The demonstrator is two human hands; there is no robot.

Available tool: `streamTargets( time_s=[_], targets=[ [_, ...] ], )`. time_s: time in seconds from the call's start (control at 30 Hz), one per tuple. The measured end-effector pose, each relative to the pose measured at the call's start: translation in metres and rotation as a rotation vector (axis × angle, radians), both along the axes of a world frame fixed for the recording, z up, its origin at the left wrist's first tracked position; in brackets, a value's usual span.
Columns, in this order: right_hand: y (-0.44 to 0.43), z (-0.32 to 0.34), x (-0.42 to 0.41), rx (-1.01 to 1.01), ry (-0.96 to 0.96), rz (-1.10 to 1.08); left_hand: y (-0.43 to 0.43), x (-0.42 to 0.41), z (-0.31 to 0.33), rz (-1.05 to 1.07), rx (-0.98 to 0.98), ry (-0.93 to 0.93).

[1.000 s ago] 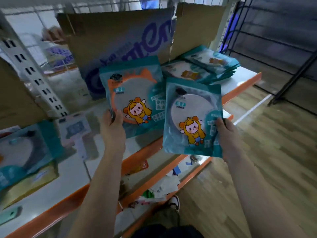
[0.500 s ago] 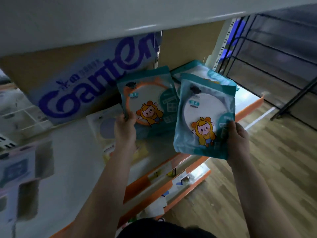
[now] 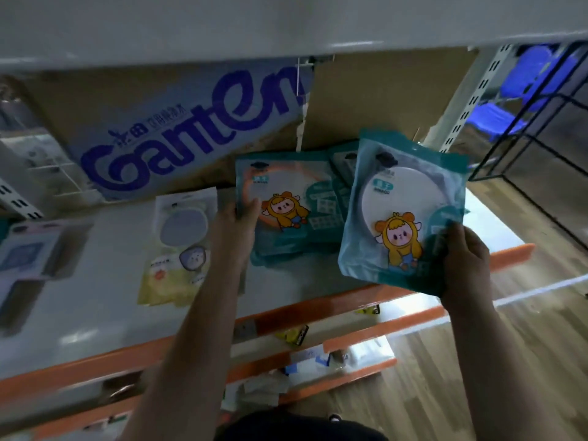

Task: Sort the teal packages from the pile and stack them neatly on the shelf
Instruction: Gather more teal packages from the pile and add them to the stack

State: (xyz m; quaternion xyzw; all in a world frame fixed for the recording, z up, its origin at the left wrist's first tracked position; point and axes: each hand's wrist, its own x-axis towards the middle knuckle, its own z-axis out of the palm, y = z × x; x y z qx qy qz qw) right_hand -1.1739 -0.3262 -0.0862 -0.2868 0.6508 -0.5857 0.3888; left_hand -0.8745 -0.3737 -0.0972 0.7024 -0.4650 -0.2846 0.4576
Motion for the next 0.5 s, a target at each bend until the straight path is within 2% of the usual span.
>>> streamTargets(
  time_s=[0.1, 0.2, 0.33, 0.5],
  targets=[
    [-0.006, -0.002, -0.014, -0.002, 0.006, 0.083, 0.01, -0.011, -0.004, 0.064, -0.029, -0.104],
    [-0.011, -0.005, -0.022, -0.006, -0.037, 0.111, 0.012, -0.025, -0.005, 0.135, -0.033, -0.109],
    [-0.015, -0.008, -0.031, -0.032, -0.062, 0.154, 0.007, -0.039, 0.0, 0.21, 0.047, -0.334],
    [-0.022, -0.002, -0.028, -0.052, -0.029, 0.23, 0.003, -0.038, 0.004, 0.152, 0.079, -0.43]
  ],
)
